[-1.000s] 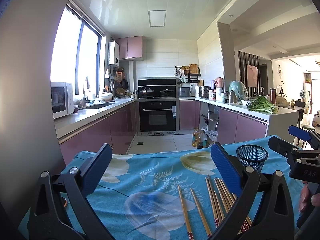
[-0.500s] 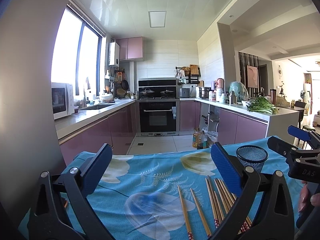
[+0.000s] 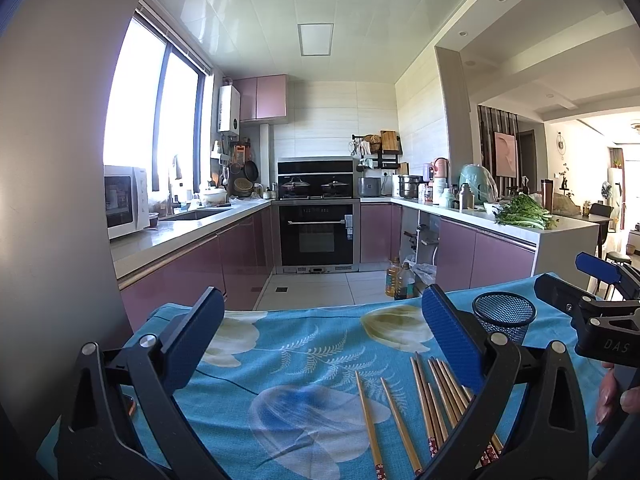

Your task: Organize utensils

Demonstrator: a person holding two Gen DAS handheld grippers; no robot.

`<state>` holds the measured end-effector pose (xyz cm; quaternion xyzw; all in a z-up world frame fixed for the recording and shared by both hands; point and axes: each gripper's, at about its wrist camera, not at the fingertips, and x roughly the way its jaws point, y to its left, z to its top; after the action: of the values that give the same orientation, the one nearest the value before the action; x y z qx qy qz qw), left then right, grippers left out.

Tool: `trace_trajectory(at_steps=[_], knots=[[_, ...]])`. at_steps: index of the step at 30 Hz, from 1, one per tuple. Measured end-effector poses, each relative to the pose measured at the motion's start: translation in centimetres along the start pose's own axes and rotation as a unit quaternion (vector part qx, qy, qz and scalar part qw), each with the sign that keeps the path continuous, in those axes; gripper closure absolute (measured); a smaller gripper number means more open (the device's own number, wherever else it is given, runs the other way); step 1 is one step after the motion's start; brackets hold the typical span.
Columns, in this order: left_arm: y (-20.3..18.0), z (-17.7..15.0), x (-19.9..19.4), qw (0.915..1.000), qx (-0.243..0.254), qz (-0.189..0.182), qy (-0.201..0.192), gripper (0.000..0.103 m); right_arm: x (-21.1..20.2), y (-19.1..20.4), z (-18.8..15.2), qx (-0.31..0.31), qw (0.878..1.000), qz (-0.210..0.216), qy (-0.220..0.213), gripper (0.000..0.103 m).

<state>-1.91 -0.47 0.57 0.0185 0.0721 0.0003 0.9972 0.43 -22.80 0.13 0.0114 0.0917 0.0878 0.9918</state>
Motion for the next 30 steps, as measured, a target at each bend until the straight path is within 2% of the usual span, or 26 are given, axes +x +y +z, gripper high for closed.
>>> trace_trajectory(at_steps=[30], knots=[[-0.09,0.22,-0.16,1.0000,0.001,0.001,-0.003,0.006,-0.09,-0.18,0.21,0.002,1.000,0.000,-0.006,0.007]])
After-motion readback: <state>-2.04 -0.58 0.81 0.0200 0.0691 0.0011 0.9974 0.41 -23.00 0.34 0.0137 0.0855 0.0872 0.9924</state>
